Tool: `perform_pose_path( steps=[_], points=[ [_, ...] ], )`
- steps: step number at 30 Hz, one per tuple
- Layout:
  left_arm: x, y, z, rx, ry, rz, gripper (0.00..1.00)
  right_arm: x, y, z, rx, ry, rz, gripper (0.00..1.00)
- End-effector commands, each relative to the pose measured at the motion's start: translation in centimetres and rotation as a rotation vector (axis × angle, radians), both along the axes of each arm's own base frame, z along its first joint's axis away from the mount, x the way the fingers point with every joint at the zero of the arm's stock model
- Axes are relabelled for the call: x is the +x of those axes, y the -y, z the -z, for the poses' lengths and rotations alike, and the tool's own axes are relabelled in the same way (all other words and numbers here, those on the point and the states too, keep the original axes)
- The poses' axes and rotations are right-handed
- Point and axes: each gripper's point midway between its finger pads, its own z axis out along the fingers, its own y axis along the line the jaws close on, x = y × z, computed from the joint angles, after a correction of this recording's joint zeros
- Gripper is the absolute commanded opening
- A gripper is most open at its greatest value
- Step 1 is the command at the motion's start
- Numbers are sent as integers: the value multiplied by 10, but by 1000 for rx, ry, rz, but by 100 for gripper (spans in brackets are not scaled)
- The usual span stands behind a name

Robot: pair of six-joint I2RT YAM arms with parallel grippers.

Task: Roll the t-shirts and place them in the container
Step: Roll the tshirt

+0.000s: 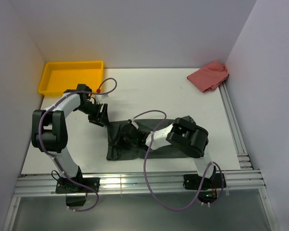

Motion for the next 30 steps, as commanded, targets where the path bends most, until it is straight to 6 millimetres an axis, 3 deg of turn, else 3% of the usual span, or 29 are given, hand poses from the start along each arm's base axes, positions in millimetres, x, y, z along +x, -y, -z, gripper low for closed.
perform_pose_path(
  steps=[1, 9, 19, 22, 25, 26, 28, 29, 30],
  points=[
    [0, 3, -10, -56, 52, 22, 61, -3, -8, -19, 153, -30, -15, 8],
    [-2, 3, 17, -57, 20, 8, 62, -1, -12, -28, 273, -53, -9, 8],
    [0, 4, 41, -54, -12, -16, 61, -2, -13, -20, 295, -85, -1, 8],
    [2, 3, 45, -48, -19, -24, 55, 0, -14, -19, 291, -87, 1, 8],
    [2, 4, 44, -44, -25, -25, 41, 1, -17, -18, 293, -87, -2, 8],
    [3, 4, 43, -38, -24, -29, 31, 1, -17, -18, 293, -87, -2, 8],
    [5, 3, 42, -15, -19, -27, 23, 2, -17, -17, 283, -89, -1, 10],
    [6, 2, 41, -4, -17, -28, 14, 3, -17, -16, 273, -83, 4, 12],
    [6, 2, 39, 3, -22, -32, 11, 2, -13, -11, 231, -84, 3, 18]
  ],
)
